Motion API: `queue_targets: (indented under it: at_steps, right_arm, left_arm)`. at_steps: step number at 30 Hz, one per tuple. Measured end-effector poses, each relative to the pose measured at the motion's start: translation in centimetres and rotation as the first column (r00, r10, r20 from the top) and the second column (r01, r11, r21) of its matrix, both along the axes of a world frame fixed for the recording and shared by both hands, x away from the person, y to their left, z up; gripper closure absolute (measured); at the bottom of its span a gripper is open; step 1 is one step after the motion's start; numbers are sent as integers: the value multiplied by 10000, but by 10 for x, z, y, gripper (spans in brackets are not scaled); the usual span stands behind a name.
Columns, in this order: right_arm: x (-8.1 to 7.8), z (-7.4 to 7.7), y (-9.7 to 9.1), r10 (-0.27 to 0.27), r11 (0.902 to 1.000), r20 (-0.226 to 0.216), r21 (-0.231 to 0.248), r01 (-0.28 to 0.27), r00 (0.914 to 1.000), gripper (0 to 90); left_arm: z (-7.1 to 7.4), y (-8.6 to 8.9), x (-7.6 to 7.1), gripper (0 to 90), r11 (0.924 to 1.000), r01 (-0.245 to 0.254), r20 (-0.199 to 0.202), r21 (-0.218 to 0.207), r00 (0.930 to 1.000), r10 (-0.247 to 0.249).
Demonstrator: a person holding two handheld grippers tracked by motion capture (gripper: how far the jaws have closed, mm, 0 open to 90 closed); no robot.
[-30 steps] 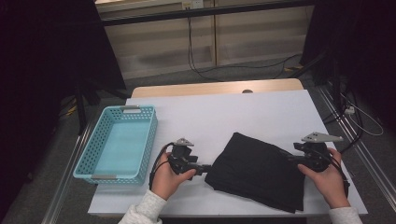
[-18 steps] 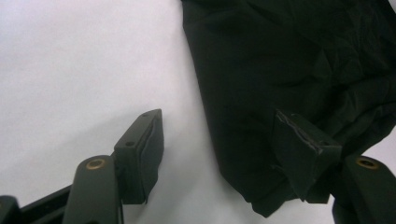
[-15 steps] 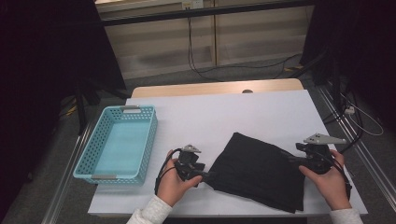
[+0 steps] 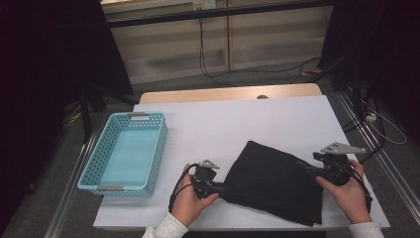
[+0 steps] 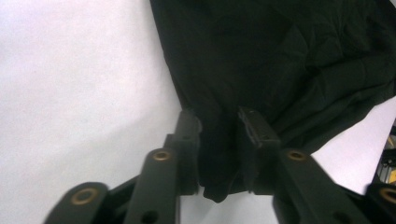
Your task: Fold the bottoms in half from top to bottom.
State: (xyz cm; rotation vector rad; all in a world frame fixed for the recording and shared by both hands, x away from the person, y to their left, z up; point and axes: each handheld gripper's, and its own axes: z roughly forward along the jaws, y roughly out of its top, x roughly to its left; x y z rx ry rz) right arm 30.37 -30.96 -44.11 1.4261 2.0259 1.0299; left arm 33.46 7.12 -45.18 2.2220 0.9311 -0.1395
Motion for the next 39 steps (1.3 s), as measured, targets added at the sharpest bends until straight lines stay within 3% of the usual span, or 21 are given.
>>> queue_targets:
  at_steps: [11,18,24,32,39]
  right_arm:
    - [0,0,1,0,10000,7,0,0,10000,304]
    - [-1,1,1,2,10000,84,0,-2,10000,304]
    - [-2,0,-1,-60,10000,91,59,60,9999,303]
    - [-4,0,3,13,10000,125,42,-13,9999,297]
    - [-7,-1,8,76,9999,107,76,-77,9999,289]
  left_arm:
    - [-2,-2,2,849,9996,-168,-646,-247,9978,152]
    - [3,8,16,880,9988,-233,-1199,-440,9926,179]
    - [7,19,28,883,9970,-457,-1268,-622,9912,375]
    - [4,33,49,882,9970,-654,-1457,-407,9876,588]
    - [8,36,55,882,9979,-565,-1218,-319,9912,522]
